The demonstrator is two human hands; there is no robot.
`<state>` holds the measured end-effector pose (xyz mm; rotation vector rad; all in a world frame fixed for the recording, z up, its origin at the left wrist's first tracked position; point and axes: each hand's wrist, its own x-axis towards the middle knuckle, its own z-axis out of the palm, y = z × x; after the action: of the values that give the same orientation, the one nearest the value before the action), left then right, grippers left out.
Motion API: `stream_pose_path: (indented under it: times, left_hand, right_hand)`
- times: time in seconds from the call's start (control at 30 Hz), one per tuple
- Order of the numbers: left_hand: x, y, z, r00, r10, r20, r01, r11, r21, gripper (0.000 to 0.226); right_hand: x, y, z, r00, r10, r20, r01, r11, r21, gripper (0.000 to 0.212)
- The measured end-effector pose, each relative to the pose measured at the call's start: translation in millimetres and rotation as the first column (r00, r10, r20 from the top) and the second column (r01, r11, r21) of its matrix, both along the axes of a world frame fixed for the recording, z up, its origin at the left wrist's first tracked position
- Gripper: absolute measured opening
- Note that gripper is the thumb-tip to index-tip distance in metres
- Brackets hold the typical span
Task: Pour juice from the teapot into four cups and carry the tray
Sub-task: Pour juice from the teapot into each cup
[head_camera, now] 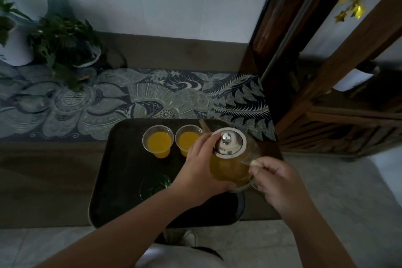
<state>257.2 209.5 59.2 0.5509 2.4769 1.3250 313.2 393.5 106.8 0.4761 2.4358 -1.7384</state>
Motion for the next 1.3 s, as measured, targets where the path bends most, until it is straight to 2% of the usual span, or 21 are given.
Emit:
stream_pose_path:
  times: [0.23, 0.47, 0.77, 1.1, 1.3]
  left_hand:
    - [-2, -12, 7, 0.996, -0.087, -0.008, 0.087, 0.994, 0.068, 0.115]
    - [12, -32, 14, 0.988, -0.154, 0.011, 0.152, 0.981, 0.124, 0.114]
    - [38, -56, 2, 0.969, -0.244, 0.040, 0.235, 0.959, 0.158, 0.112]
    - [60, -80, -22, 0.918, -0.379, 0.114, 0.366, 0.923, 0.119, 0.111]
    - [75, -83, -33, 0.902, -0.396, 0.169, 0.376, 0.916, 0.141, 0.111]
  right_hand:
    - [17, -24, 20, 0.991, -0.131, -0.019, 0.132, 0.990, 0.057, 0.036]
    - [41, -48, 33, 0.974, -0.224, 0.025, 0.223, 0.974, 0.047, 0.021]
    - [75, -84, 19, 0.919, -0.376, 0.116, 0.371, 0.927, 0.062, 0.023]
    - [113, -117, 5, 0.854, -0.464, 0.234, 0.475, 0.880, 0.010, 0.026]
    - [127, -124, -1, 0.842, -0.464, 0.276, 0.468, 0.882, 0.054, 0.026]
